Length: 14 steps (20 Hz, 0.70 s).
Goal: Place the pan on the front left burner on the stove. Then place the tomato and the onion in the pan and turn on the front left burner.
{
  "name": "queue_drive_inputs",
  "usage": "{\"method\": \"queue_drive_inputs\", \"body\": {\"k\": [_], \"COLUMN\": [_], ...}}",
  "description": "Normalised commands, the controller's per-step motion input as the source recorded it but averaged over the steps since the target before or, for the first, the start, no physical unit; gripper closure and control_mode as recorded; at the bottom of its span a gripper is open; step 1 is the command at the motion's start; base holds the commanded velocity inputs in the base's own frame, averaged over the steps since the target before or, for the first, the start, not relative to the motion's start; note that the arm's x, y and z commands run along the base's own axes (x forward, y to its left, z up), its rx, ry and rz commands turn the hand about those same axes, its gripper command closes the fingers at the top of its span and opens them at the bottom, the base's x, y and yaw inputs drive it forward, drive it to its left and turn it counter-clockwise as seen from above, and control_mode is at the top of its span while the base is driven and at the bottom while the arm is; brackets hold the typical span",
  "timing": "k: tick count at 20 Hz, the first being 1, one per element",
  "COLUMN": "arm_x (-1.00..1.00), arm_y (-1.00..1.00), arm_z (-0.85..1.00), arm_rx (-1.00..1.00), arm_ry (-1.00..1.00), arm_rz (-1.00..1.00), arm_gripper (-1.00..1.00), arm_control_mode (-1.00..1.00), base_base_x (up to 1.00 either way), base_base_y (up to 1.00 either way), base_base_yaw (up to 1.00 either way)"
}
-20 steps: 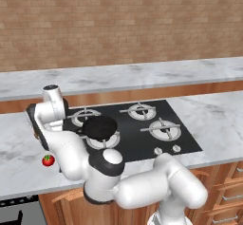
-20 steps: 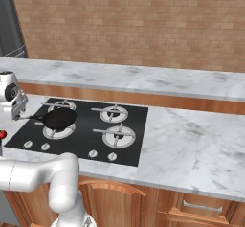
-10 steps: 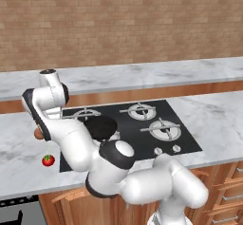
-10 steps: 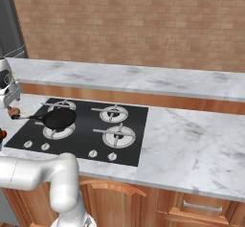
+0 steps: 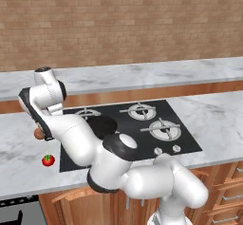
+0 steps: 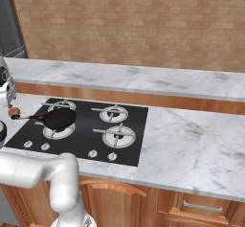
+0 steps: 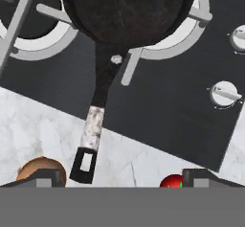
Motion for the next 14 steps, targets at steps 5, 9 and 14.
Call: {"method": "queue_drive_inputs", "body": {"k": [5,9,14], "arm_x": [0.16,0.27,0.23], "arm_y": [0.0,0.0,0.09], "arm_z": [0.0,0.0,0.0], "arm_rx": [-0.01,0.0,-0.01], "arm_ry": [0.0,0.0,0.0], "arm_rz": [0.42,0.45,0.44], "arm_gripper": [-1.0,-1.0,-1.0], "arm_control_mode": [-1.0,-1.0,-1.0], "base_base_x": [0.0,0.0,0.0], "base_base_y": [0.0,0.0,0.0], "base_base_yaw": [0.0,0.0,0.0]}}
